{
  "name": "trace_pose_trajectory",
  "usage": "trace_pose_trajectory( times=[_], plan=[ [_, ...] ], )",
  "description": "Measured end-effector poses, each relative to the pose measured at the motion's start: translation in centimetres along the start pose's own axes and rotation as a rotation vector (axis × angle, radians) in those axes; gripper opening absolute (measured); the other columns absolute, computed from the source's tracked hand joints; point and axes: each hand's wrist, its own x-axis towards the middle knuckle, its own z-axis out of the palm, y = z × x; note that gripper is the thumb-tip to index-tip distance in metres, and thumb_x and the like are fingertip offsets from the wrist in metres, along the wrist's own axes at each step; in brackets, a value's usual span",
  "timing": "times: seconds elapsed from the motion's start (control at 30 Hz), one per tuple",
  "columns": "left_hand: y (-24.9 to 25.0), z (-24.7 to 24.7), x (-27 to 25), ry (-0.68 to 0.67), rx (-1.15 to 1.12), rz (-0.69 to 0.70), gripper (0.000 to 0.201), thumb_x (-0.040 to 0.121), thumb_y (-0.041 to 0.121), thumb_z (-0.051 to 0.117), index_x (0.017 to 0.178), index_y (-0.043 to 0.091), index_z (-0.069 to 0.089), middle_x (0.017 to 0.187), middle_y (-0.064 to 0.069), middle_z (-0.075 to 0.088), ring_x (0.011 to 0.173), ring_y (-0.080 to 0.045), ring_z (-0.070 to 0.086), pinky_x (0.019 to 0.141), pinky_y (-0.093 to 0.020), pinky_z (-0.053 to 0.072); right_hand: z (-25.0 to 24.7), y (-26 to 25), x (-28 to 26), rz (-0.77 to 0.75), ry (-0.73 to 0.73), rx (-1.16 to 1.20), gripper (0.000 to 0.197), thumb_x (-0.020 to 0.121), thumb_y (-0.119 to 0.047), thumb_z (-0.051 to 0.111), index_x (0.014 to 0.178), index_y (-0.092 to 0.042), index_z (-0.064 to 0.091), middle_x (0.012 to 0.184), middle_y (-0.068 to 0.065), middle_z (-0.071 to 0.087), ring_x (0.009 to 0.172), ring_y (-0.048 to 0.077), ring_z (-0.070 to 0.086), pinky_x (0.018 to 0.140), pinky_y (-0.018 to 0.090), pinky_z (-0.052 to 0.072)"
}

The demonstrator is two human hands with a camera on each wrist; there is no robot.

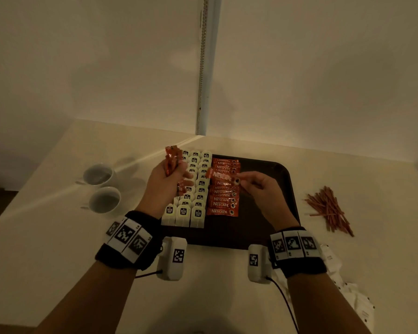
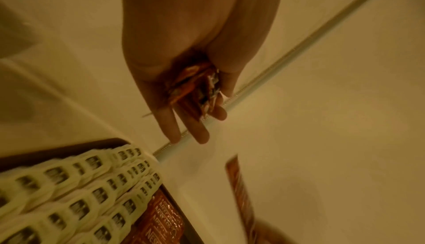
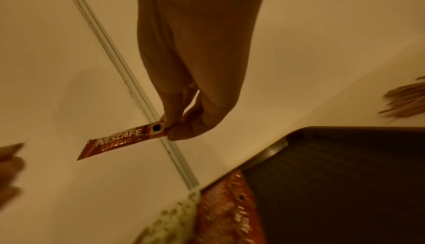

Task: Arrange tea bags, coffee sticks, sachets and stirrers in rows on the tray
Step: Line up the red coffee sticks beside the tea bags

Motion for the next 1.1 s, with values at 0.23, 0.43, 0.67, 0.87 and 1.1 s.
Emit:
trace_pose_trajectory(
  times=[0.23, 0.43, 0.67, 0.87, 1.1],
  plan=[
    [-1.7, -2.4, -0.8, 0.035, -0.196, -0.291, 0.013, 0.095, 0.025, 0.055, 0.099, 0.012, 0.056, 0.076, -0.003, 0.059, 0.047, -0.011, 0.061, 0.042, -0.020, 0.047, -0.4, 7.4, -0.7, 0.211, -0.062, -0.467, 0.018, 0.087, -0.006, 0.060, 0.089, -0.024, 0.061, 0.093, -0.011, 0.060, 0.092, 0.006, 0.057, 0.085, 0.023, 0.048],
    [-2.5, -3.1, -1.2, 0.014, -0.212, -0.333, 0.012, 0.094, 0.026, 0.056, 0.099, 0.015, 0.057, 0.075, -0.002, 0.060, 0.052, -0.012, 0.060, 0.040, -0.019, 0.040, 1.5, 9.7, -0.5, 0.306, 0.015, -0.449, 0.012, 0.087, -0.009, 0.062, 0.096, -0.016, 0.064, 0.103, -0.002, 0.061, 0.094, 0.007, 0.054, 0.078, 0.019, 0.042],
    [-2.6, -3.8, -1.2, 0.047, -0.193, -0.326, 0.007, 0.094, 0.023, 0.056, 0.096, 0.016, 0.056, 0.075, -0.003, 0.060, 0.050, -0.013, 0.059, 0.041, -0.020, 0.038, 2.4, 9.9, 0.3, 0.292, 0.147, -0.449, 0.010, 0.088, -0.010, 0.061, 0.095, -0.015, 0.065, 0.107, 0.000, 0.063, 0.094, 0.006, 0.053, 0.081, 0.020, 0.040],
    [-2.7, -4.0, -1.1, 0.060, -0.184, -0.328, 0.007, 0.094, 0.022, 0.056, 0.096, 0.015, 0.057, 0.074, -0.003, 0.060, 0.048, -0.012, 0.059, 0.040, -0.020, 0.040, 2.6, 10.1, 0.7, 0.301, 0.143, -0.451, 0.010, 0.088, -0.011, 0.061, 0.097, -0.015, 0.064, 0.108, 0.001, 0.063, 0.091, 0.006, 0.053, 0.072, 0.014, 0.039],
    [-2.7, -4.0, -0.9, 0.051, -0.201, -0.331, 0.011, 0.093, 0.024, 0.056, 0.100, 0.016, 0.057, 0.076, -0.003, 0.062, 0.051, -0.015, 0.061, 0.041, -0.020, 0.041, 2.4, 9.9, 0.7, 0.314, 0.134, -0.453, 0.012, 0.088, -0.011, 0.061, 0.099, -0.014, 0.064, 0.108, 0.001, 0.062, 0.088, 0.005, 0.052, 0.057, 0.008, 0.032]
  ],
)
